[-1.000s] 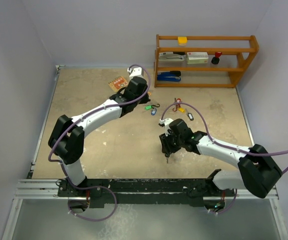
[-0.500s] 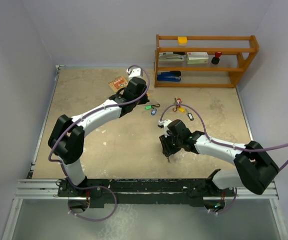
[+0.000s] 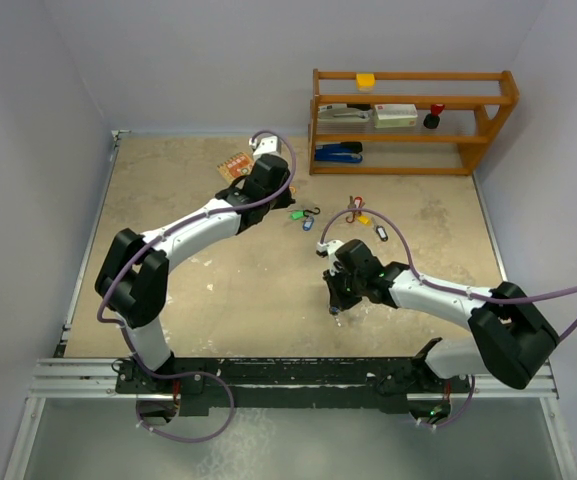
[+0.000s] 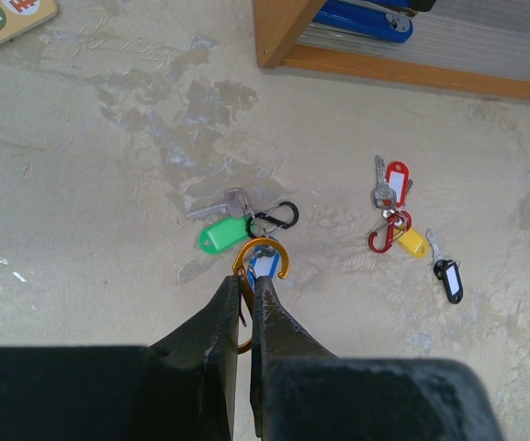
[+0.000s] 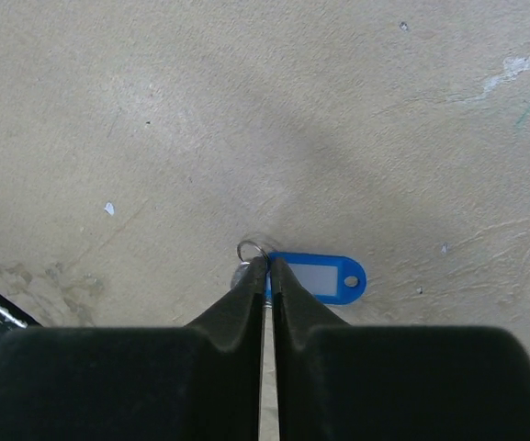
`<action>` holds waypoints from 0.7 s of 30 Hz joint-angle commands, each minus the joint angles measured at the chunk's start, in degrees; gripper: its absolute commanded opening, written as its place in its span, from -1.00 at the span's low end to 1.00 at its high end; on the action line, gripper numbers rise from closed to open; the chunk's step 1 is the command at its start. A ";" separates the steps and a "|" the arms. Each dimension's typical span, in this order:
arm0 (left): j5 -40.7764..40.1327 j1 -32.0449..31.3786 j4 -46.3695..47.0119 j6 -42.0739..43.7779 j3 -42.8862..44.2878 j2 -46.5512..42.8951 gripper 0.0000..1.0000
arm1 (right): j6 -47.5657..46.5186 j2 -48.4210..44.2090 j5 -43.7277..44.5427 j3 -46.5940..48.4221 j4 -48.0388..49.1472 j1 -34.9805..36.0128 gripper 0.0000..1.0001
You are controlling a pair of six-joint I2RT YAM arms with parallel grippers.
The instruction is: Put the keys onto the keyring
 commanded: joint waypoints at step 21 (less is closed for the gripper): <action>1.10 1.28 2.74 -0.21 -1.45 -3.51 -1.00 | 0.18 -2.53 8.23 6.62 5.23 0.38 -1.00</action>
